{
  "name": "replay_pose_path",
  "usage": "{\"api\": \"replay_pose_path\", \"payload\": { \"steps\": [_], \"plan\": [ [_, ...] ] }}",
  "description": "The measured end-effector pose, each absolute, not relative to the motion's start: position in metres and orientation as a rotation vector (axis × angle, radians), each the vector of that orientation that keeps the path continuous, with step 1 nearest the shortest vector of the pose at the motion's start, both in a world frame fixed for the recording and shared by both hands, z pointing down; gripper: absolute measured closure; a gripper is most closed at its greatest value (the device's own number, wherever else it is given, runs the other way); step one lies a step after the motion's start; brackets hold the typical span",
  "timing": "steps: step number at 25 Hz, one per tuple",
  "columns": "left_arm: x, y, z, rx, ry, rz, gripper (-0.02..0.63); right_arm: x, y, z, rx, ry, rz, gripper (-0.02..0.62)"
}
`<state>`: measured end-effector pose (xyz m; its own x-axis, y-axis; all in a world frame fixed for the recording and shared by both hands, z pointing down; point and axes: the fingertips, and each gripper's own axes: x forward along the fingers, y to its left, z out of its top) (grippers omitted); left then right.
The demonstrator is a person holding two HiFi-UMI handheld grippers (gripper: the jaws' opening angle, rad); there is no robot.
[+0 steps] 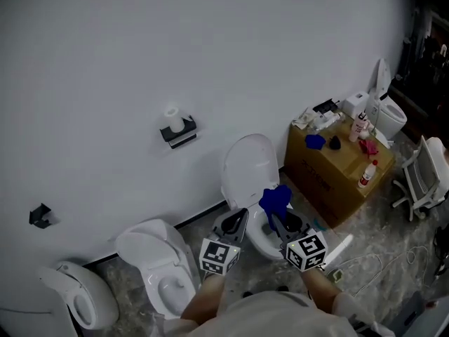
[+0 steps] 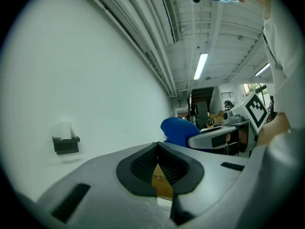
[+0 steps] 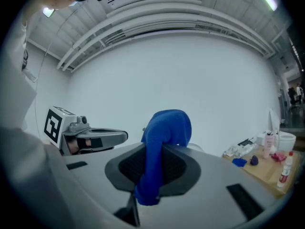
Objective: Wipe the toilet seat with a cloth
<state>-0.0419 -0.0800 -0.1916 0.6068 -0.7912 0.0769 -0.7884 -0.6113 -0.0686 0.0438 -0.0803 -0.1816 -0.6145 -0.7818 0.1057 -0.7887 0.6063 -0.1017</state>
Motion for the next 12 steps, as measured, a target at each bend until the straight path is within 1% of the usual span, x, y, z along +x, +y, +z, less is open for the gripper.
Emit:
{"api": "replay_pose_path", "payload": {
  "steps": [12],
  "plan": [
    [-0.052,-0.059,-0.196,-2.777,1.380,-0.164,0.598,0.040,-0.069,-0.186,1.380,-2.782,0.258,0.541]
  ]
}}
